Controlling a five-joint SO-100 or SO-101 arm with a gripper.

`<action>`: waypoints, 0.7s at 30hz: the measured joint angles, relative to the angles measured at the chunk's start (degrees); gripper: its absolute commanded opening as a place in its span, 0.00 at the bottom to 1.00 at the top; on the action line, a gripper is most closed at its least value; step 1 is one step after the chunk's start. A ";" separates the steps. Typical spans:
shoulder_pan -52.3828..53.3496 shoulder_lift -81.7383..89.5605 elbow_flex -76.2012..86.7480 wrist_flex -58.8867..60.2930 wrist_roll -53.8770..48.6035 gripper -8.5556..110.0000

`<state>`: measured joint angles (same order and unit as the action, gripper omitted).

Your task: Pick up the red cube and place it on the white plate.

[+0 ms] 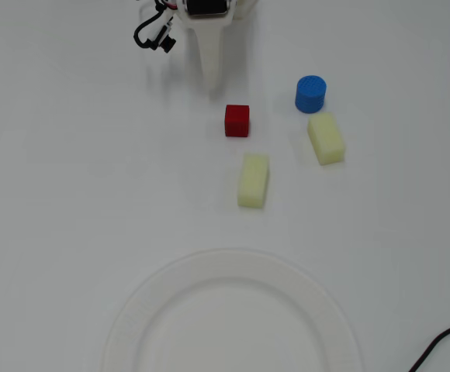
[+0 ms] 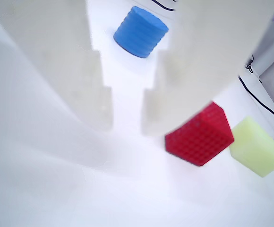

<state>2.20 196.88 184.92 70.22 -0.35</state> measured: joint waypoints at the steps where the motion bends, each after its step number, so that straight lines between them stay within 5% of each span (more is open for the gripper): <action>1: 0.00 0.00 0.00 0.00 0.00 0.11; 21: -3.43 0.00 0.09 -0.88 -0.53 0.07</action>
<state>-1.23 196.88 185.01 69.35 -0.88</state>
